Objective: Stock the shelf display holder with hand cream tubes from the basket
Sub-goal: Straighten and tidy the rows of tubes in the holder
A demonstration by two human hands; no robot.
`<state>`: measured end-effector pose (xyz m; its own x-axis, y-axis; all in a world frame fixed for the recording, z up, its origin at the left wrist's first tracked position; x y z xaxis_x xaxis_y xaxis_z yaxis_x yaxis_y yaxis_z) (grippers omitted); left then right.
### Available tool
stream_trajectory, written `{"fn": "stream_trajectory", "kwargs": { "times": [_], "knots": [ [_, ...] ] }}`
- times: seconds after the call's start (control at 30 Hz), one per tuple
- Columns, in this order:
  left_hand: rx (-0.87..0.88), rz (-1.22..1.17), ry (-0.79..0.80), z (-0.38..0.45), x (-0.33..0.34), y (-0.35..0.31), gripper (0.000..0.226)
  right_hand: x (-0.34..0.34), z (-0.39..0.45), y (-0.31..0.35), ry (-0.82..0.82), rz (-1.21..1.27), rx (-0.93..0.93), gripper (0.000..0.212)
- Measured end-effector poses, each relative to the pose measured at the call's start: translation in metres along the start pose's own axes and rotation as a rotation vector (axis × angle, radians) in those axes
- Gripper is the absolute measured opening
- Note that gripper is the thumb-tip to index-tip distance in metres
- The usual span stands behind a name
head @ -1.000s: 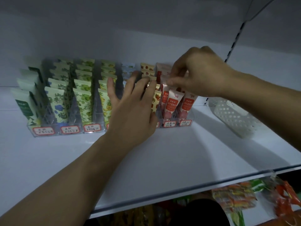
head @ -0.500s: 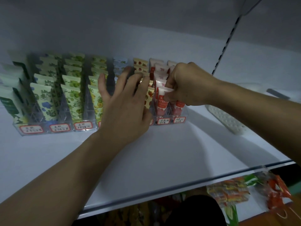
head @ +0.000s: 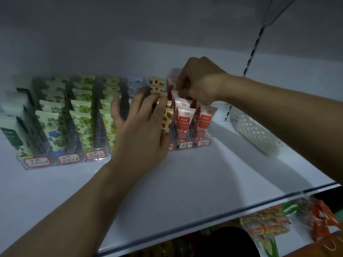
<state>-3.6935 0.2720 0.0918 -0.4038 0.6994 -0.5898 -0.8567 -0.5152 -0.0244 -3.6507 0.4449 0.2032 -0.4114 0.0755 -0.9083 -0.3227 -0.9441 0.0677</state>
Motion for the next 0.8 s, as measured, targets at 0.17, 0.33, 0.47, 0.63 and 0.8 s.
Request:
{"fn": "stream_trajectory", "kwargs": {
  "times": [0.17, 0.33, 0.47, 0.63, 0.8],
  "knots": [
    [-0.013, -0.014, -0.001, 0.001, -0.002, 0.000, 0.068, -0.001, 0.002, -0.002, 0.023, 0.010, -0.002, 0.020],
    [-0.010, -0.034, 0.007, 0.003, -0.001, 0.002, 0.068, -0.021, 0.010, -0.011, -0.170, 0.096, -0.012, 0.014],
    [-0.018, -0.061, 0.006, 0.003, 0.000, 0.002, 0.068, -0.002, 0.016, -0.013, -0.033, 0.016, 0.003, 0.021],
    [-0.021, -0.078, 0.022, 0.004, 0.000, 0.002, 0.066, 0.001, 0.019, -0.016, -0.039, 0.094, 0.038, 0.021],
    [-0.027, -0.089, 0.016, 0.005, -0.001, 0.001, 0.066, 0.011, 0.020, -0.015, -0.070, 0.109, 0.040, 0.021]
  ]
}}
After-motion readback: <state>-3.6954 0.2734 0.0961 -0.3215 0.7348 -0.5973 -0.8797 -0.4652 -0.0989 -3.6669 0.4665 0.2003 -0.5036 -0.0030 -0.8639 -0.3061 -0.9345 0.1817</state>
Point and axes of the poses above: each hand's wrist, its own z-axis towards the middle knuckle, its own x-axis out of the palm, y = z × x, the point moved 1 cm from there along z, towards the middle knuckle, and after that the axes turned 10 degrees about -y, right-handed, at the moved point
